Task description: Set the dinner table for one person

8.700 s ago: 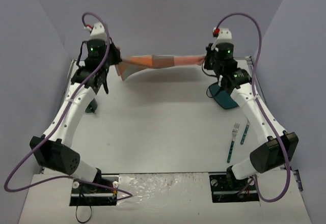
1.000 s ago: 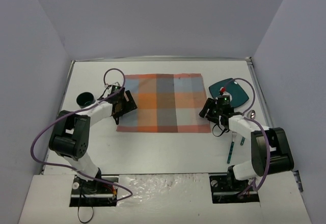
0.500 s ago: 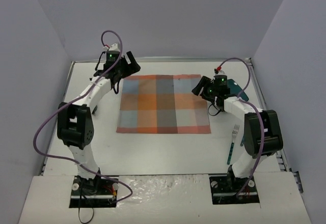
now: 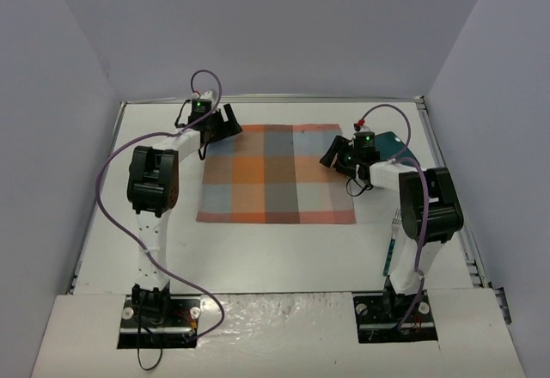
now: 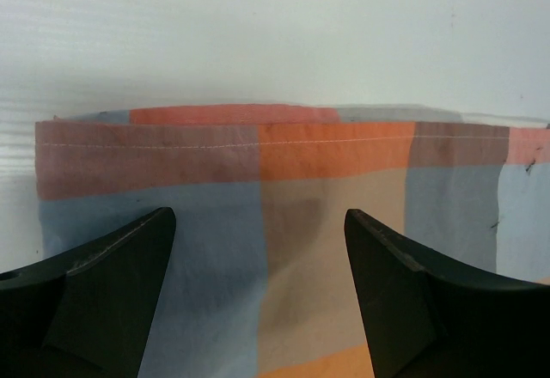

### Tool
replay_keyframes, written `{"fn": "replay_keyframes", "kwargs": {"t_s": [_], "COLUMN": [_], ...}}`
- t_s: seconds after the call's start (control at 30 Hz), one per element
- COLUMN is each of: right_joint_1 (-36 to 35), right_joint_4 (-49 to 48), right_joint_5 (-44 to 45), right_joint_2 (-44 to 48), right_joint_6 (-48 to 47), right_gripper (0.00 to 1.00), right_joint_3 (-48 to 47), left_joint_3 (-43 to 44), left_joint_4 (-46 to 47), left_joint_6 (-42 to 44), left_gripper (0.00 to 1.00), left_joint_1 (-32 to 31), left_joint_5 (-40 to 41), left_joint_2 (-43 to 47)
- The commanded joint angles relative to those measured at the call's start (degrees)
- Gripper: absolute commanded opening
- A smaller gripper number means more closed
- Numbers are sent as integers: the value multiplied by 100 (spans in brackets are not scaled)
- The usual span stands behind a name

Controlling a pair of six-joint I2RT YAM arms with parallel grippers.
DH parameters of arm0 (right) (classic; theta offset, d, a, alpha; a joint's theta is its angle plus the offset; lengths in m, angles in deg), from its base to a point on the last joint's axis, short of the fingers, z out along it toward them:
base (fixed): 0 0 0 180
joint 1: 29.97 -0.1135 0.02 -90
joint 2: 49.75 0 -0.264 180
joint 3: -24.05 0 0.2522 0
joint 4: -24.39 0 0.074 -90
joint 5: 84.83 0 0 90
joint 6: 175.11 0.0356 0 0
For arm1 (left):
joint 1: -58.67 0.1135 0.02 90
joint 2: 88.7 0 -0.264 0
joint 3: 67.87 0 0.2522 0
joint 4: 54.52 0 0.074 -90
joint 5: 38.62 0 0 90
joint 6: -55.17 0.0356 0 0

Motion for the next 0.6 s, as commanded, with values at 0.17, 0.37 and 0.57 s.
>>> {"fn": "replay_keyframes", "kwargs": {"t_s": [0.17, 0.37, 0.57], "right_joint_1": [165, 171, 163], "right_joint_4": [-308, -194, -36], "right_joint_5": [272, 304, 267], "right_joint_2": [-3, 75, 243], "right_joint_6": [-298, -335, -391], "right_gripper": [63, 63, 63], "right_joint_3": [147, -3, -246], "left_joint_3": [274, 190, 300], "left_joint_4": [841, 869, 788], "left_joint_6": [-42, 10, 198], "left_gripper": [76, 77, 77], "left_joint_1": [255, 274, 274], "left_joint_5": [104, 201, 248], "left_joint_2": [27, 159, 201]}}
